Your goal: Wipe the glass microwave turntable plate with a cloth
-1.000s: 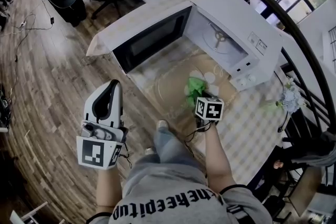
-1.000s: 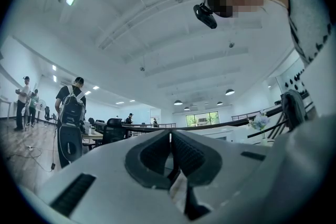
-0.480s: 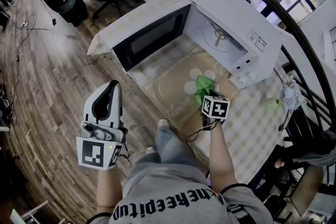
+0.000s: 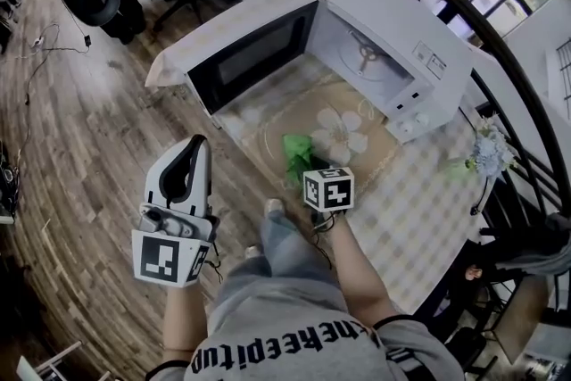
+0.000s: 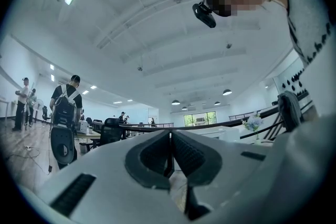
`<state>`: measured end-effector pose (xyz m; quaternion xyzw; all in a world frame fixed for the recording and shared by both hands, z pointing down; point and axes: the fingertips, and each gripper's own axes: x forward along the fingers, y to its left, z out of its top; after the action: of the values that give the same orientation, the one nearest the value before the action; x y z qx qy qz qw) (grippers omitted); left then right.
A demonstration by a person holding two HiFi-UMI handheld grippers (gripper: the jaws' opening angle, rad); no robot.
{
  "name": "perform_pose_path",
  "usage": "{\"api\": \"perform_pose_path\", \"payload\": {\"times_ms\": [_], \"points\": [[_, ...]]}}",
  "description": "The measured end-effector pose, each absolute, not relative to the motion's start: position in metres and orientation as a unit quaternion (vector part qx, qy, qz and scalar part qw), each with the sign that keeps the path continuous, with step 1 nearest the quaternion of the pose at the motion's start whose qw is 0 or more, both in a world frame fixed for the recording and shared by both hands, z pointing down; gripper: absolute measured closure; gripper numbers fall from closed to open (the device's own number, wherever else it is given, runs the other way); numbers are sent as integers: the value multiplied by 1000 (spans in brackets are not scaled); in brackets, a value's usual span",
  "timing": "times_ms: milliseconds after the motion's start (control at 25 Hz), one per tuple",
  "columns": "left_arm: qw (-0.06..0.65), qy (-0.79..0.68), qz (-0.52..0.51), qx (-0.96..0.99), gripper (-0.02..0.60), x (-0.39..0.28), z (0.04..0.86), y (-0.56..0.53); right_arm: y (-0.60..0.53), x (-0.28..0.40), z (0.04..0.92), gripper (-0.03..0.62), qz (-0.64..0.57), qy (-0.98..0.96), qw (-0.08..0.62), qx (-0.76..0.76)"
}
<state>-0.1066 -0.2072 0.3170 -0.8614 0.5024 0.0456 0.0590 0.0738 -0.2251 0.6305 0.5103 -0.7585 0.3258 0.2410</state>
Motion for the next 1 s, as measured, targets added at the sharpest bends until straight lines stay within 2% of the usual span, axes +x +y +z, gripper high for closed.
{"api": "perform_pose_path", "payload": {"times_ms": [160, 400, 1000], "points": [[60, 506, 44, -860, 569, -111, 317, -202, -212, 24, 638, 508, 323, -783, 257, 466], [60, 510, 43, -857, 569, -114, 317, -199, -207, 22, 647, 508, 325, -785, 264, 457], [60, 488, 50, -869, 569, -98, 315, -207, -206, 123, 649, 508, 319, -732, 254, 546]]}}
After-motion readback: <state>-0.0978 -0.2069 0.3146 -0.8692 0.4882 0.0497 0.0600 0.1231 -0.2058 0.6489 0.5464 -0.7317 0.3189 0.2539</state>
